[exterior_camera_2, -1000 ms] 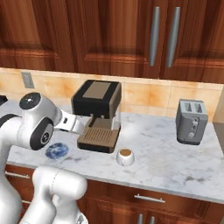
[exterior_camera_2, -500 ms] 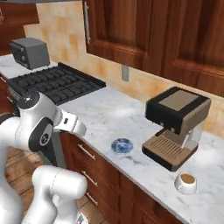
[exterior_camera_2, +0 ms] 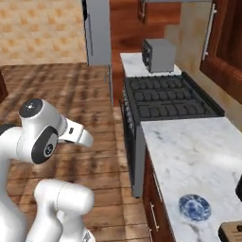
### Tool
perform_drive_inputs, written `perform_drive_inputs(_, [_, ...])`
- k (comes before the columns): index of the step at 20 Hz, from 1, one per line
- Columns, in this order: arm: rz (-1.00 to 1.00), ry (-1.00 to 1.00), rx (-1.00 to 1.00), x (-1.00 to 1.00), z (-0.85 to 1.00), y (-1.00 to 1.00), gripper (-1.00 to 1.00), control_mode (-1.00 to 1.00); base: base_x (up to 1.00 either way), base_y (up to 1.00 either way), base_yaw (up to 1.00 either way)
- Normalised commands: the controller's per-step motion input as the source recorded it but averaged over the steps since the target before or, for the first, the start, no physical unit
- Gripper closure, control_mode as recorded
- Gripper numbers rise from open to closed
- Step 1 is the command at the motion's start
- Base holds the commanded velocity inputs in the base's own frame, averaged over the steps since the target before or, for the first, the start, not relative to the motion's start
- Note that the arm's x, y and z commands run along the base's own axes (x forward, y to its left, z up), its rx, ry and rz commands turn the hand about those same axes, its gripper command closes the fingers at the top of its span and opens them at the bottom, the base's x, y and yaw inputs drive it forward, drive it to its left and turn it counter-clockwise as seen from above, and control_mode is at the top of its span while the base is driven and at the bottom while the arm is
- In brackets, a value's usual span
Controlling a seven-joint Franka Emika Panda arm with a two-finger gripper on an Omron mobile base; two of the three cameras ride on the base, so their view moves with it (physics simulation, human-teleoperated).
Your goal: Take a sugar cube from the saucer and place it inside the coffee. Then, grab milk from the fridge and place it next to the coffee on the counter to sweeten the coffee.
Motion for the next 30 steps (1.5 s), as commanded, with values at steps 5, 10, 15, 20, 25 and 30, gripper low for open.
perform_drive_inputs(5, [0.0, 0.0, 0.0, 0.0, 0.0, 0.0, -1.0, 1.0, 0.77, 0.0, 0.78])
perform_drive_inputs(10, [0.0, 0.0, 0.0, 0.0, 0.0, 0.0, -1.0, 1.0, 1.0, 0.0, 0.51])
perform_drive_inputs(15, [0.0, 0.0, 0.0, 0.0, 0.0, 0.0, -1.0, 1.0, 1.0, 0.0, 0.34])
perform_drive_inputs(20, [0.0, 0.0, 0.0, 0.0, 0.0, 0.0, -1.0, 1.0, 1.0, 0.1, 0.07])
perform_drive_inputs(25, [0.0, 0.0, 0.0, 0.0, 0.0, 0.0, -1.0, 1.0, 1.0, 0.63, -0.13])
perform_drive_inputs(30, [0.0, 0.0, 0.0, 0.0, 0.0, 0.0, -1.0, 1.0, 1.0, 0.85, -0.17])
